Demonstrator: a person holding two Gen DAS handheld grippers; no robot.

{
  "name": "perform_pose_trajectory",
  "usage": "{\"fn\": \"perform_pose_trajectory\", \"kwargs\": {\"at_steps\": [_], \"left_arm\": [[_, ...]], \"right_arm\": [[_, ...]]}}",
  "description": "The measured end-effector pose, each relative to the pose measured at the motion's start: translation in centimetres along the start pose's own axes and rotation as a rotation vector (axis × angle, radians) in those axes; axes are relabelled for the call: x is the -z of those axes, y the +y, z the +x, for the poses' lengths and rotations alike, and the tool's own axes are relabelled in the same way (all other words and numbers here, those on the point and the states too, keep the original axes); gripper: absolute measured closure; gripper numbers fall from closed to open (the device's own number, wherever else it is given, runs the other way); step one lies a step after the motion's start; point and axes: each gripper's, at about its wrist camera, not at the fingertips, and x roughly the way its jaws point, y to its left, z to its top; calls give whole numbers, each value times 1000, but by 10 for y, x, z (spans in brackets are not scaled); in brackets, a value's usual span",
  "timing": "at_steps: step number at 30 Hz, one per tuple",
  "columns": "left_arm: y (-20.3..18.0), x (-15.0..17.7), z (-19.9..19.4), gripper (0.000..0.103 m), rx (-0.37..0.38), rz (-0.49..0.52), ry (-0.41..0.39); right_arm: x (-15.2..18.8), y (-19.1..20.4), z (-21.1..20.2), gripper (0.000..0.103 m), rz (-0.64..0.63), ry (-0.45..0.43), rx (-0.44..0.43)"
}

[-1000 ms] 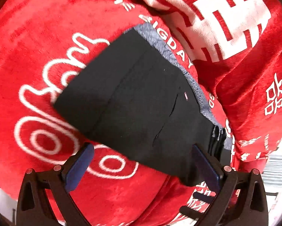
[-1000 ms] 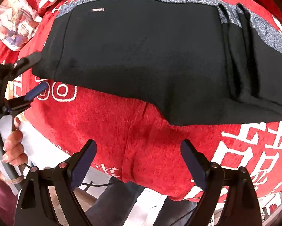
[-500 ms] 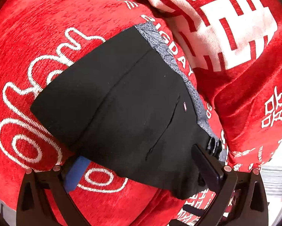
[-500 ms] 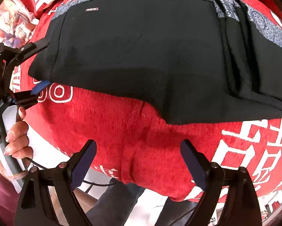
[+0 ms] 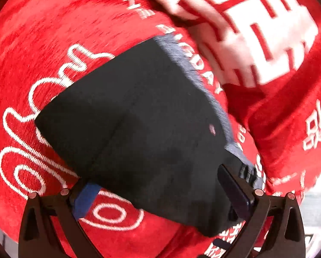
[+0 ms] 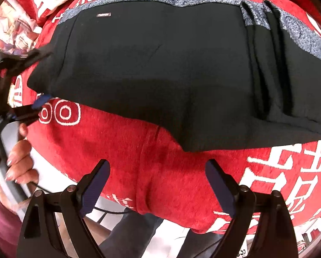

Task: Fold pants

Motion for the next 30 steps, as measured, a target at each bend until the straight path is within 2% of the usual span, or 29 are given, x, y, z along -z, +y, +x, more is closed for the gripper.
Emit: {"fn": "perform_pose_trajectory", "kwargs": {"at_steps": [3, 6, 8, 10, 12, 17, 21, 26, 30], "left_arm": [[-8, -2, 2, 2, -57, 9, -9], [-17, 1, 3, 24, -172, 69, -28], [-20, 2, 3, 54, -227, 120, -35], [-24, 4, 4, 61, -290, 192, -37], [-35, 10, 3, 62, -343, 300, -61], [-70, 44, 15, 63, -553, 660, -157], [-81, 65, 23, 63, -651, 860, -214], [-88, 77, 27, 63, -708, 989, -255], [-90, 82, 31, 63, -735, 1054, -275]], "right_arm": [[-3, -2, -4, 11, -11, -14, 6], [-13, -5, -10, 11, -8, -28, 7], [-22, -8, -19, 11, -2, -51, -2], [-34, -9, -31, 11, -4, -82, -13], [-47, -8, -42, 11, -11, -112, -13], [-81, 6, -63, 11, -63, -154, -19], [-121, 35, -81, 11, -145, -146, -73], [-160, 96, -77, 11, -255, -39, -168], [-175, 157, -53, 11, -404, 69, -153]]}}
